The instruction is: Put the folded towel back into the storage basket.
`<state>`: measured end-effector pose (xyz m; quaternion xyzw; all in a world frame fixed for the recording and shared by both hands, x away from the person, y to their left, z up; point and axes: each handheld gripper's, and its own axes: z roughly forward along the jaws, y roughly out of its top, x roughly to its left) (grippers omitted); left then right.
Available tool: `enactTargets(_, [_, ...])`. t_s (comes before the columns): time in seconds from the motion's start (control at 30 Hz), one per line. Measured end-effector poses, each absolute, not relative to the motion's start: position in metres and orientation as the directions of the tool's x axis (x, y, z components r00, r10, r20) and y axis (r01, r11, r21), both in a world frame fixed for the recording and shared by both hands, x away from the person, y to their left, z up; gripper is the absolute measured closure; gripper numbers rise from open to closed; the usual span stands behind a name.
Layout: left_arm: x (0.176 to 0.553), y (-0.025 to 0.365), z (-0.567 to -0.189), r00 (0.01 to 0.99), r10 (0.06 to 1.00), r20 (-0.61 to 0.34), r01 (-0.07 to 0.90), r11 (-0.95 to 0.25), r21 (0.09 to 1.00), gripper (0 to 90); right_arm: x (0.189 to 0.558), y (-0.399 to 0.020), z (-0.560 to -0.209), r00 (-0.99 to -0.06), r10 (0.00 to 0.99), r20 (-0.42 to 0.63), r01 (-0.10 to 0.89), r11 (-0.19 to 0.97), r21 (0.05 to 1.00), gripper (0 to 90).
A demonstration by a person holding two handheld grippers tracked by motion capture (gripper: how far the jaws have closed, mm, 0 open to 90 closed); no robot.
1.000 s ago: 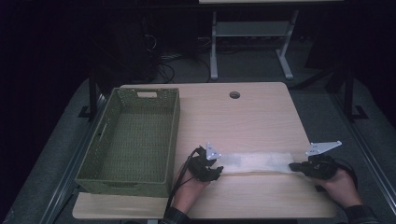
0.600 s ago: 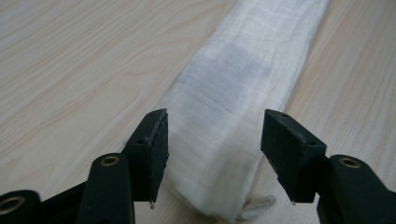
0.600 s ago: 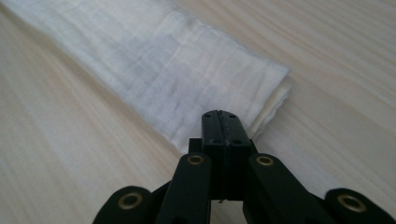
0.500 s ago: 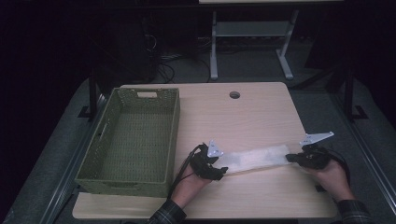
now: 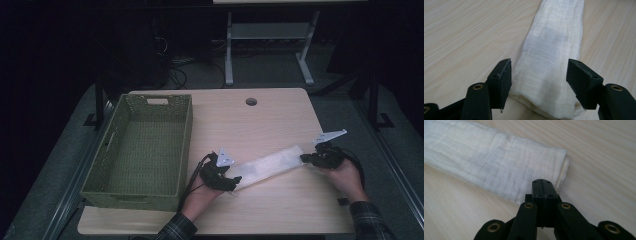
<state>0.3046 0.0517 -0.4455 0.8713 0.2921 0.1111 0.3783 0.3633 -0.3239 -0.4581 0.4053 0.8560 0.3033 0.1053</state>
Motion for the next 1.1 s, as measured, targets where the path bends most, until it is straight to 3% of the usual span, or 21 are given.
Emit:
enactTargets(0.6, [0.310,0.051,-0.445,0.799,0.601,-0.015,0.425,-0.547,0.721,36.5,0.430,-0.295,-0.462,-0.700,0.713,0.047,0.568,0.515,0.642,89.5])
enactTargets(0.7, [0.312,0.051,-0.444,0.798,0.603,-0.028,0.432,-0.538,0.723,37.6,0.428,-0.296,-0.460,-0.697,0.714,0.066,0.573,0.499,0.650,79.2])
enactTargets(0.87, [0.315,0.048,-0.444,0.791,0.611,-0.033,0.436,-0.525,0.731,44.9,0.414,-0.300,-0.451,-0.701,0.710,0.059,0.542,0.478,0.691,64.2])
enactTargets(1.1, [0.329,0.039,-0.445,0.783,0.621,0.031,0.419,-0.564,0.711,75.7,0.400,-0.302,-0.448,-0.707,0.706,0.045,0.525,0.481,0.702,46.8])
